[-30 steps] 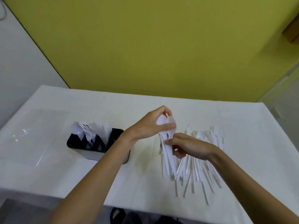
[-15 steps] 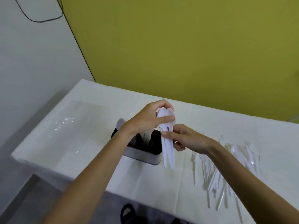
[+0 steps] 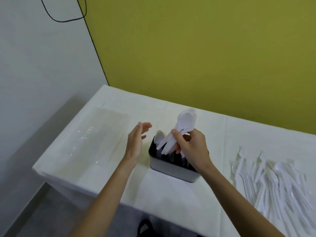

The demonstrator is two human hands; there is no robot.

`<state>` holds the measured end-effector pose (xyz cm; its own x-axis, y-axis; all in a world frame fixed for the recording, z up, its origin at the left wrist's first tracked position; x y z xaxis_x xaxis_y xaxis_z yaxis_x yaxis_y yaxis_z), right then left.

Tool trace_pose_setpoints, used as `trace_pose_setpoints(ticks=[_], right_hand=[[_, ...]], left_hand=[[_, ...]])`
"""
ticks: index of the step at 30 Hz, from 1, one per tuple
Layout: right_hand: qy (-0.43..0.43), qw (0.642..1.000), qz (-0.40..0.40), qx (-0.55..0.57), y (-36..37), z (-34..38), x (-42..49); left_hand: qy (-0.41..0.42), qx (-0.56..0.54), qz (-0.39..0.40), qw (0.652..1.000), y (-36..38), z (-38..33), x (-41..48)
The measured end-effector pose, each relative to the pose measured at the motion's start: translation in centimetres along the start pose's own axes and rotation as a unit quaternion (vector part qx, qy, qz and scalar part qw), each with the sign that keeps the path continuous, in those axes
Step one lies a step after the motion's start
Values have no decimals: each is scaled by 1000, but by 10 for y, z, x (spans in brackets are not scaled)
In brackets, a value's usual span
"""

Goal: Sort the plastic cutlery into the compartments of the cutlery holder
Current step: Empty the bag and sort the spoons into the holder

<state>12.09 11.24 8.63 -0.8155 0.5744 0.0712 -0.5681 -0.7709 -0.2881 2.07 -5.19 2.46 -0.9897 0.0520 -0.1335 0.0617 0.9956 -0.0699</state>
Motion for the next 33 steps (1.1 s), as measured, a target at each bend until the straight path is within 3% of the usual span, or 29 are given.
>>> trace_pose_setpoints(ticks=[4,10,18,22,33], right_hand=[[-52,995,-42,-75,20,5,-11],[-101,983,-34,-149,38,10,-19],[-139,959,25,-246,54,20,-17],[-108,956,20,-271,47,18,-12],[-177,952,53,-245,45,21,-6]], left_hand=[[-103,-78,68,989,12,40,-7],[-151,-114,128,974,21,53,-14],[-177,-128,157,963,24,68,-12],[-166,-130,153,965,24,64,-13],[-162,-131,143,967,24,59,-16]])
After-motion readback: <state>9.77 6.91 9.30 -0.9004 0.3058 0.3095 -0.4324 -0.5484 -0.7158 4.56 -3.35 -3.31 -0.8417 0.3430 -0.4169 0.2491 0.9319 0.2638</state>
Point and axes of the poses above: each hand's wrist, its own x-axis towards the middle knuckle, its own y-axis out of the palm, z = x × y, the point moved 9 cm from there along x, towards the middle knuckle, and after that the axes turned 10 degrees about -z, right-handed, at the moved point
